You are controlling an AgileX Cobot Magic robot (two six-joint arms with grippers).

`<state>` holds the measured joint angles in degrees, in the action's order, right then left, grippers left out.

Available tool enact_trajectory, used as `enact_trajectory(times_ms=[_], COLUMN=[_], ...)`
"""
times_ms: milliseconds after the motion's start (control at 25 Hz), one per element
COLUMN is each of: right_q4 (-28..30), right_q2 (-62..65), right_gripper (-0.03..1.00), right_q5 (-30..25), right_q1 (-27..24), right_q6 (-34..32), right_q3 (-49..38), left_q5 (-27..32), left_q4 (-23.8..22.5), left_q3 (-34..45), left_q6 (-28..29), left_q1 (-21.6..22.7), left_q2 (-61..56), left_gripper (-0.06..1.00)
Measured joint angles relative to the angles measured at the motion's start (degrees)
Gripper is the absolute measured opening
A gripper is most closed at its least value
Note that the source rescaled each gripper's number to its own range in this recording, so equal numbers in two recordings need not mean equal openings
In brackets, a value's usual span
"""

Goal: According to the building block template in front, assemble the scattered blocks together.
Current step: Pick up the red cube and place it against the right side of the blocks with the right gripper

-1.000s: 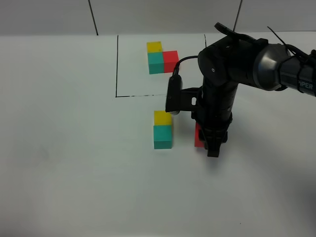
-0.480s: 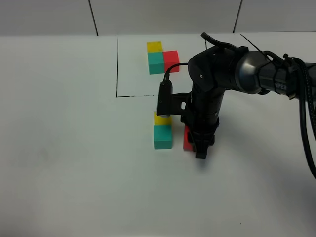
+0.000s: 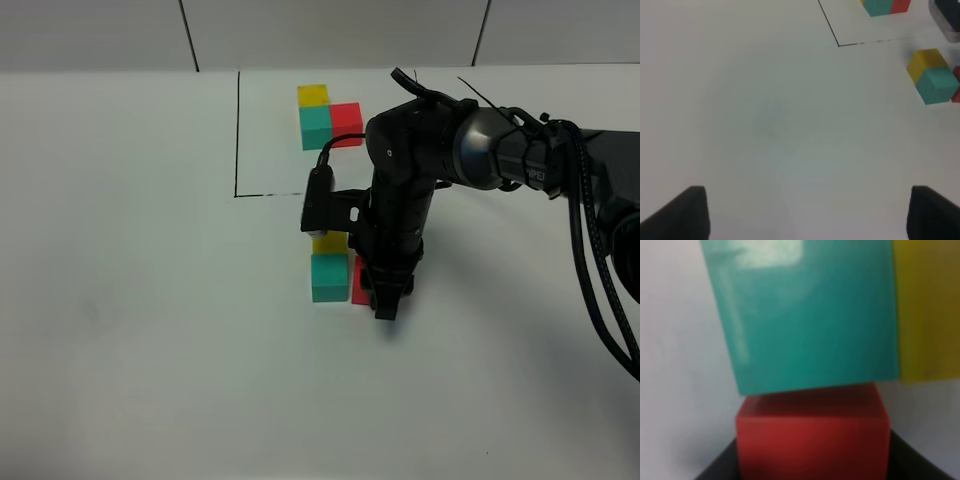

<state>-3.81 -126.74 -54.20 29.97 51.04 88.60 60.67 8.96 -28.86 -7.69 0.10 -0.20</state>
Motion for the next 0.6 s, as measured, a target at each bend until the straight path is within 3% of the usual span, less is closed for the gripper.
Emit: enact_trajectory(times_ms=[600], right_q4=[1.4], right_q2=[-0.1], right_gripper=[0.02], right_q5=[0.1], right_q1=[0.7], right_q6=[1.9], right_q3=[0.1], left_q5=[0.0], left_q4=[0.0], left_q3=[0.0], left_q6=[0.0], left_q1=[0.0], left_q2=[0.0], left_gripper=[0.90])
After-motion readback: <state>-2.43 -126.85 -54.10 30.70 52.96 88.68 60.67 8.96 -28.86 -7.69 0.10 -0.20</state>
